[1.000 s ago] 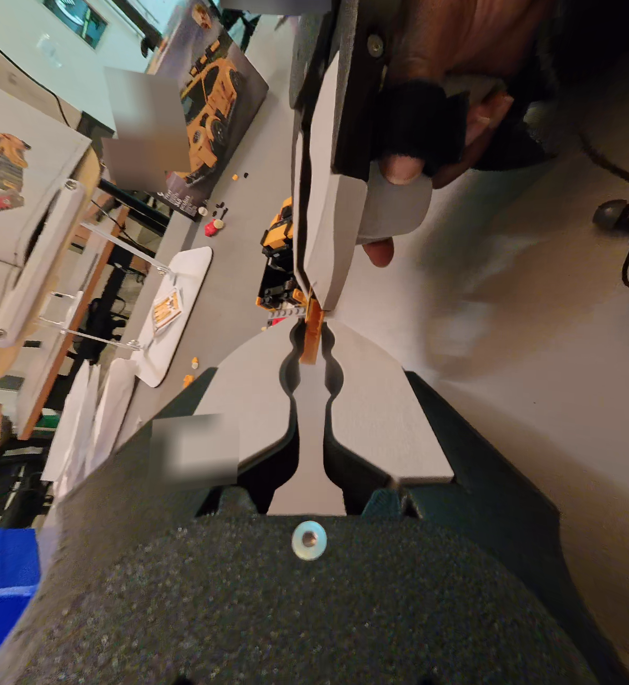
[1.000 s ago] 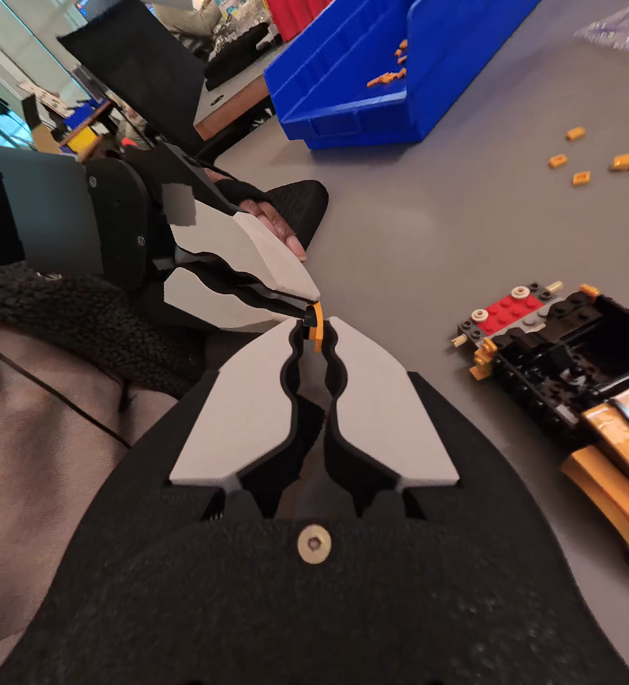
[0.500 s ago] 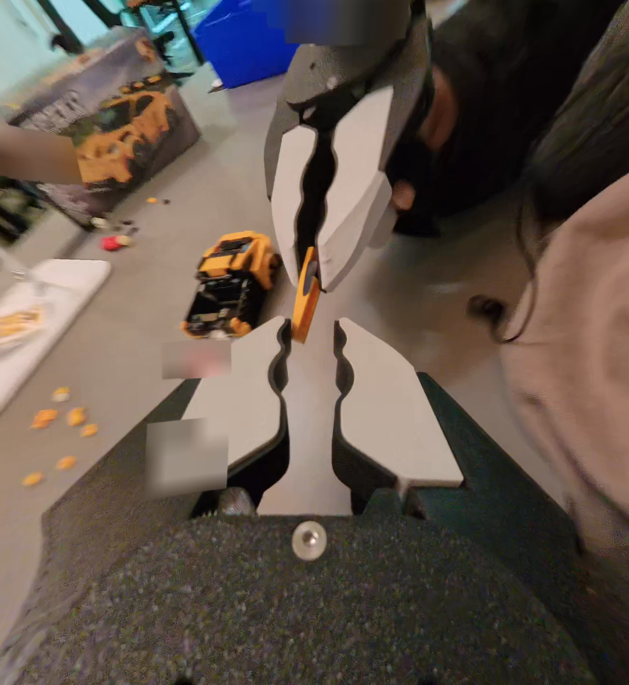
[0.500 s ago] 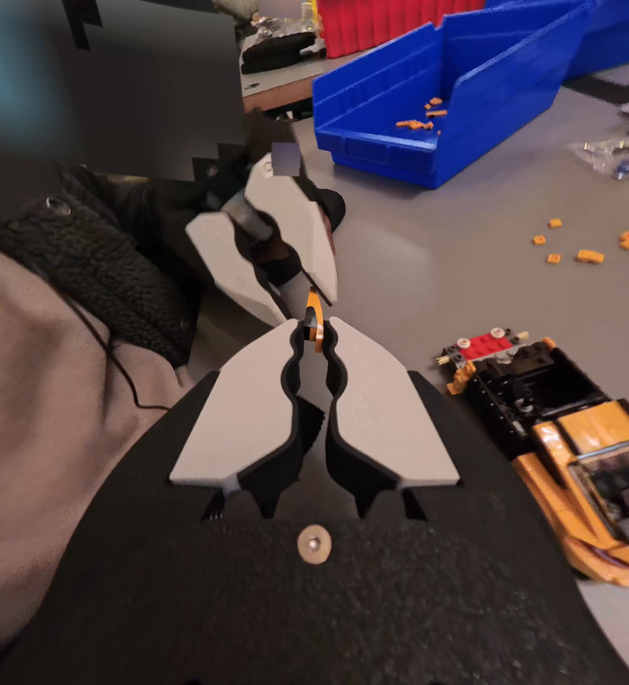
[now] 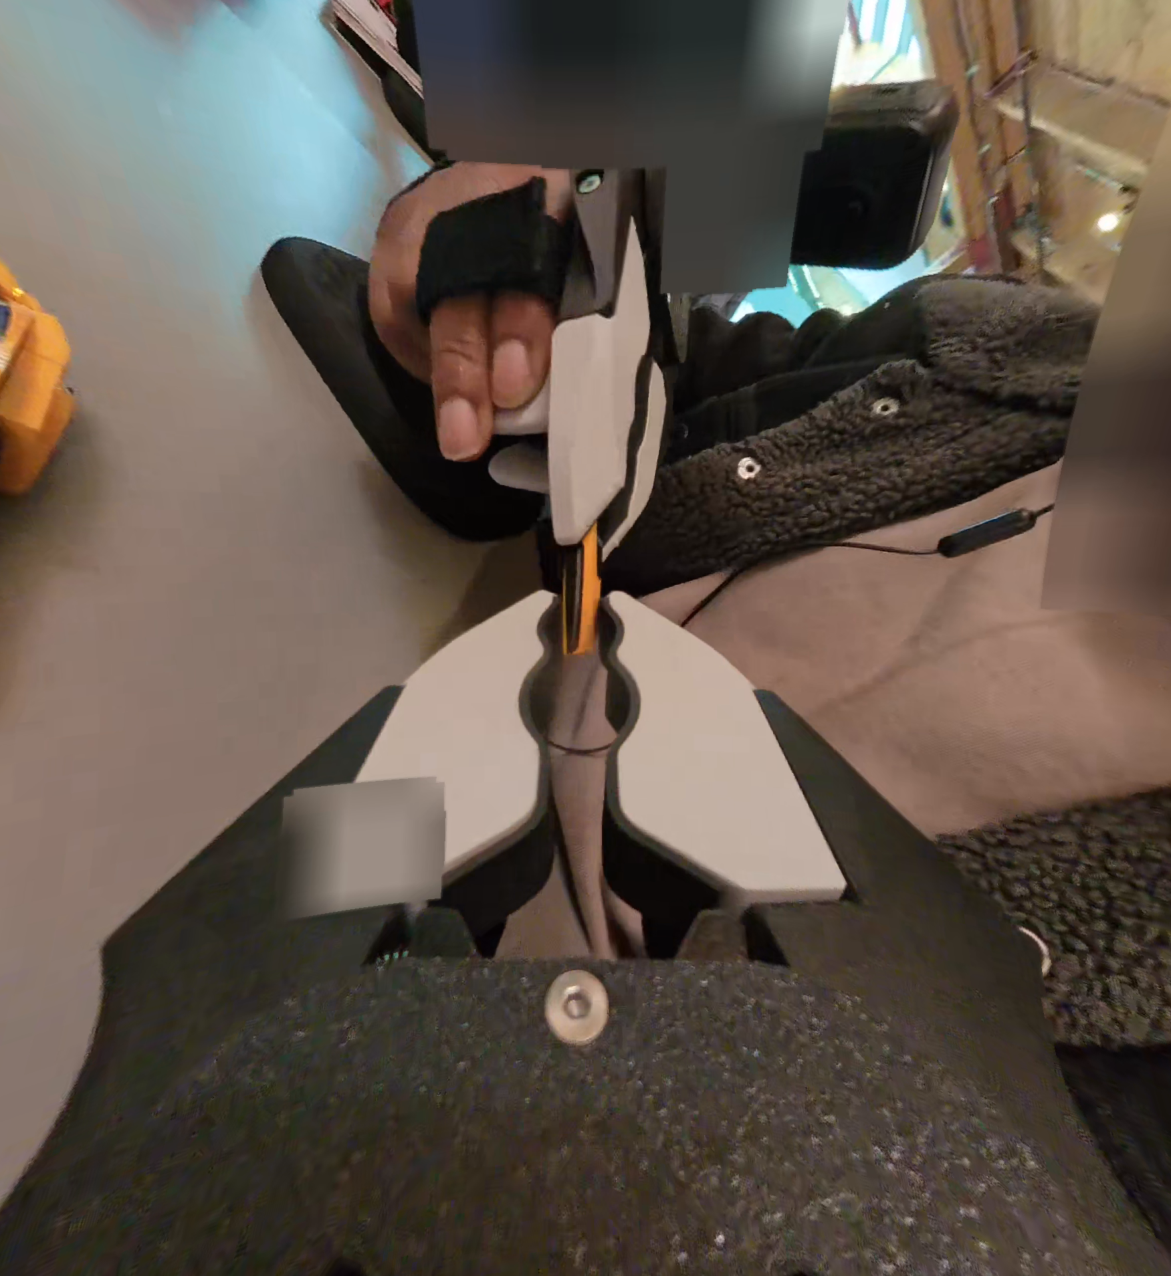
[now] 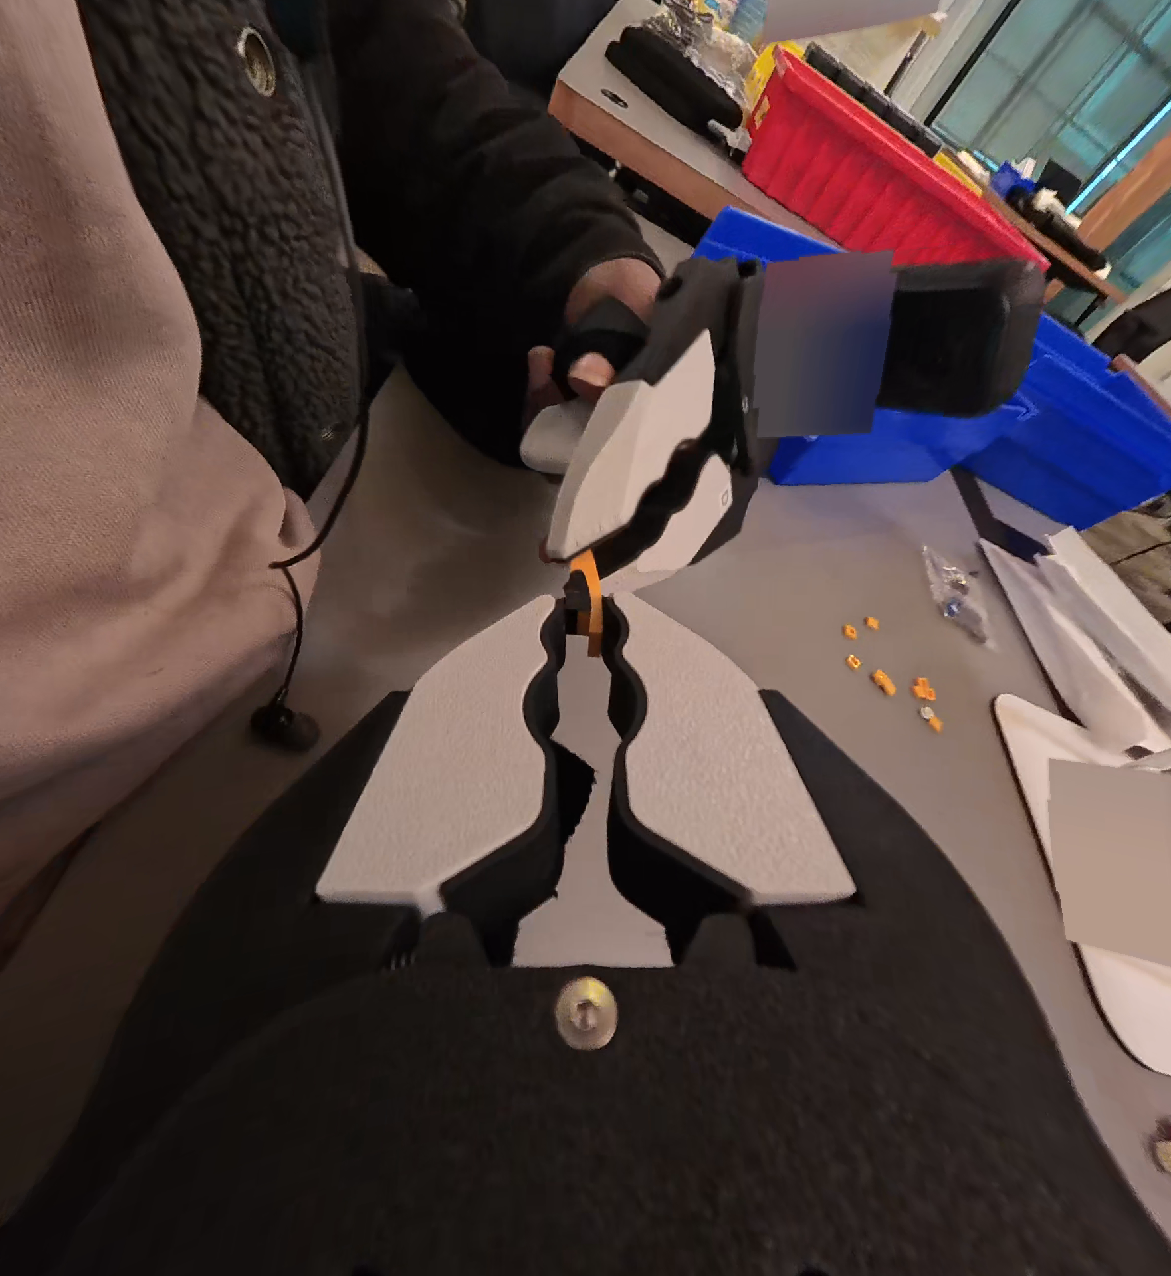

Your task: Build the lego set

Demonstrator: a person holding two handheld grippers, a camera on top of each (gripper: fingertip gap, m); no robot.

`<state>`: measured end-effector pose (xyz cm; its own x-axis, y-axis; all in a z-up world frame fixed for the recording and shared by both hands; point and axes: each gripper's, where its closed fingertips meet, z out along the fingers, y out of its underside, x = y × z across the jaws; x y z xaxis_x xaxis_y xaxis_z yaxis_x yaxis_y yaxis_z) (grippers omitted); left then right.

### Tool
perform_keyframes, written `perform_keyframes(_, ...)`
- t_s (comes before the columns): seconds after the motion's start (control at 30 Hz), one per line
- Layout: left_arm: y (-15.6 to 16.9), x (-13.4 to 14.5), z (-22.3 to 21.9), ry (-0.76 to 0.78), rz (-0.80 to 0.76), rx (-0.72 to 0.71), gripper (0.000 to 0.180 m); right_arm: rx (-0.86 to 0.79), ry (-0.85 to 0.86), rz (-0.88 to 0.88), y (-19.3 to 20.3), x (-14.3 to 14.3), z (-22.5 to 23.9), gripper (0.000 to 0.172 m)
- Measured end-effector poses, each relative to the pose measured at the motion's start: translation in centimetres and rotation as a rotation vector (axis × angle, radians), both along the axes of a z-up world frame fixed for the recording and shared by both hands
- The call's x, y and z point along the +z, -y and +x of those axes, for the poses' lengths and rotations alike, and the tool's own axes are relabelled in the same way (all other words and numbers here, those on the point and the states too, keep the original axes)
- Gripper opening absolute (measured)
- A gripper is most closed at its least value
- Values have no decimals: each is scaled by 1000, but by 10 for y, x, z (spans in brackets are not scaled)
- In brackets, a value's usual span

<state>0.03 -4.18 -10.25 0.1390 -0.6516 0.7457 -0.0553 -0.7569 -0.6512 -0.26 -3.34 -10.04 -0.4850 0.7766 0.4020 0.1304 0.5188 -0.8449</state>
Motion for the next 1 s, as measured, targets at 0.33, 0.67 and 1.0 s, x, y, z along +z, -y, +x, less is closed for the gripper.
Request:
perform_keyframes(0.33,-36,11,7,32,85,7,9,-113,-86,-154,-37,13,7,12)
perform_keyframes(0.67,-46,40,16,358,135,-112,8,-65,-170,-340,-43,39,13,16)
perform_keyframes(1.0,-75,22,7,79,169,120,23,-338,-41,-97,-76,32,11,8)
